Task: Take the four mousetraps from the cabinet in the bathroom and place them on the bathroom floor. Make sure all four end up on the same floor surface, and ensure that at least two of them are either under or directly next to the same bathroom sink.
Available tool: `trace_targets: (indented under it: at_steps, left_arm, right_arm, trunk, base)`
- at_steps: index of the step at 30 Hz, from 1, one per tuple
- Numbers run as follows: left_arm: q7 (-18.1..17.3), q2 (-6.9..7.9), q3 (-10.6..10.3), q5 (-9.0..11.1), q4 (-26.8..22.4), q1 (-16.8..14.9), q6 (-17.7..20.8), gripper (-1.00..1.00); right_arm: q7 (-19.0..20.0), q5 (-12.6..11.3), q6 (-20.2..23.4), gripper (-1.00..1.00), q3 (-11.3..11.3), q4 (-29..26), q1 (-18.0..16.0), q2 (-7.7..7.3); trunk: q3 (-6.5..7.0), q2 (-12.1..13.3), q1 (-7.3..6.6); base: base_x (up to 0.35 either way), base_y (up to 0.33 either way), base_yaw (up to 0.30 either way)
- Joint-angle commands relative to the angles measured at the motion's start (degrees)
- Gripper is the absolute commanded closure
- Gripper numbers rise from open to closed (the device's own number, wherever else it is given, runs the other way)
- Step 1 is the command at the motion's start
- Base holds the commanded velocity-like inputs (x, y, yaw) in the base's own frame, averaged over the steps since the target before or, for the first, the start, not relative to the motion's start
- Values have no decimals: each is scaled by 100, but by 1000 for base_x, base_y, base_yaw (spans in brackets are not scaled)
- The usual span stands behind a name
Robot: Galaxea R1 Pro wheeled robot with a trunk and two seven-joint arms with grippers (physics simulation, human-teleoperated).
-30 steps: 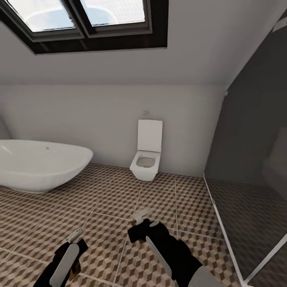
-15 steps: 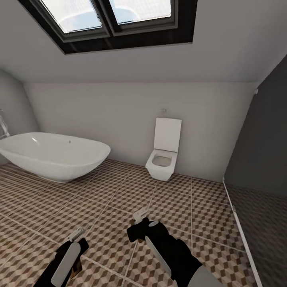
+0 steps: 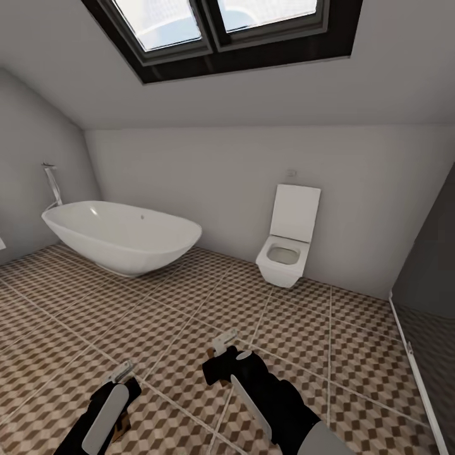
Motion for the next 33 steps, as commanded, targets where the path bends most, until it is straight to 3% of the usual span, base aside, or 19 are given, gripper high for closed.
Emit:
trace_targets:
  at_steps: [1, 10, 11, 12, 15, 17, 20, 21, 23, 25, 27, 29, 33]
  left_arm:
    - [-16, 2, -8, -16, 0, 0, 14, 100]
    - [-4, -20, -83, -21, -14, -8, 10, 100]
    - [3, -46, -198, -21, -36, -31, 10, 100]
    - [80, -86, -579, -33, -50, -133, 8, 100]
    - [149, -107, -857, -25, 15, -243, -14, 100]
    - [152, -113, -916, 8, 230, -495, -30, 100]
    - [149, -131, -886, 108, 745, -1008, -53, 100]
    - [148, -145, -850, 216, 1043, -1251, -73, 100]
    - [140, -166, -835, 319, 1266, -1410, -149, 100]
    - [149, -245, -852, 378, 1495, -1512, -504, 100]
    - [127, -273, -875, 411, 1615, -1477, -818, 100]
    - [117, -291, -889, 423, 1680, -1451, -974, 100]
    - [24, -306, -905, 431, 1726, -1433, -1083, 100]
  right_arm:
    - [5, -9, 1, 100, -2, 0, 0, 0]
    - [-3, -24, -17, 100, -35, 1, 0, 0]
    - [-4, -25, -44, 100, -49, -29, -2, 0]
    - [13, -26, -76, 100, -67, -69, -14, -30]
    - [35, -30, -74, 100, -72, -88, -24, -110]
    - [43, -48, -51, 100, -81, -131, -36, -206]
    - [74, -80, -16, 100, -144, -632, -3, -481]
    - [91, -106, 54, 100, -221, -1011, 18, -648]
    - [102, -137, 196, 100, -309, -1290, 34, -766]
    - [104, -159, 442, 100, -389, -1449, 40, -844]
    - [125, -165, 575, 100, -409, -1191, 28, -870]
    - [137, -175, 638, 100, -415, -799, -13, -793]
    - [141, -186, 668, 100, -458, -293, -115, -502]
  trunk:
    - [-21, -42, 23]
    - [-200, -403, 220]
    - [-219, -443, 242]
    - [-237, -483, 264]
    - [-293, -603, 330]
    - [-330, -684, 374]
    - [-384, -804, 440]
    - [-402, -844, 462]
    - [-438, -924, 506]
    - [-474, -1004, 550]
    - [-510, -1085, 594]
    - [-546, -1165, 638]
    - [-618, -1325, 725]
  base:
    - [0, 0, 285]
    - [0, 0, 286]
    - [0, 0, 285]
    - [0, 0, 285]
    - [0, 0, 286]
    - [0, 0, 286]
    - [0, 0, 286]
    - [0, 0, 288]
    - [0, 0, 289]
    - [0, 0, 290]
    - [0, 0, 290]
    - [0, 0, 291]
    - [0, 0, 291]
